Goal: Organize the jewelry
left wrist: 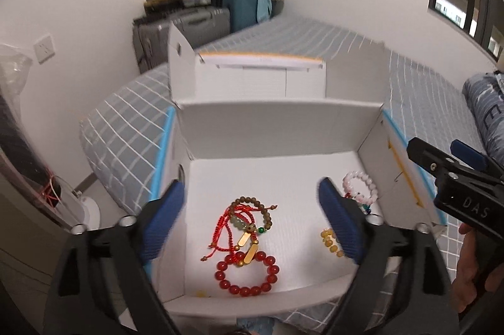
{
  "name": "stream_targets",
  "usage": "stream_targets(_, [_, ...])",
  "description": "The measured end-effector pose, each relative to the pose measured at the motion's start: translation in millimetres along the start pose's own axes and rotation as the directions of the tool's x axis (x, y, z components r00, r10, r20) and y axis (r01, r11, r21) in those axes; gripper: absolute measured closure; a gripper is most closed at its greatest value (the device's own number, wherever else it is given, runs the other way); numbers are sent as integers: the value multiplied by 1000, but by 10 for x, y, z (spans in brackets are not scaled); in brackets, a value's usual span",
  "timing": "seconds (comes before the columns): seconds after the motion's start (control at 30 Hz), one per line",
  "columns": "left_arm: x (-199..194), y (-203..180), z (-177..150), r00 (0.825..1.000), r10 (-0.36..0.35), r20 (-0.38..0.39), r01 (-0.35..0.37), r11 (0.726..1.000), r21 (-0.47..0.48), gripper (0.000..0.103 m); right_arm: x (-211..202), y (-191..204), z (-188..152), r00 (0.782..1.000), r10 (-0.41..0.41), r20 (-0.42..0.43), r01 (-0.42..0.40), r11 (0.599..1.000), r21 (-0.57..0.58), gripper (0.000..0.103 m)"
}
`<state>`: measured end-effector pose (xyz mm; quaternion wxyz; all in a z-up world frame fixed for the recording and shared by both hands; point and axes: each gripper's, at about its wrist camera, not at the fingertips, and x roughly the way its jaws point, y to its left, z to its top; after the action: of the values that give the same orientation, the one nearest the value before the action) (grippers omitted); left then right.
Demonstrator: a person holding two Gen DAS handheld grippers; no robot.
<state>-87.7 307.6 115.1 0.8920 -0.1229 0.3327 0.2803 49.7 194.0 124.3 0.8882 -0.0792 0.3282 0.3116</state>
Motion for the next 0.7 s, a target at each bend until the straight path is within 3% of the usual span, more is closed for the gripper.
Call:
stream_targets(0.1, [-237,16,-67,999,-4,39,4,1000,-7,6,-283,13,-55,999,-5,42,5,1000,-6,8])
stream_targets(0.27, [-495,39,-285,998,-9,57,9,1000,-4,6,-683,65,-246,997,1,82,1,1000,-23,8])
stream_targets(0.43, [-625,69,-525,999,-11,42,11,1000,13,6,-879,86,-534,998,2,65,-1,1000,-21,8])
stream_targets(0.7, [-687,119,-833,999,-28,19,28,1000,5,6,-857,76,-953,999,-31,7,31,999,-7,8])
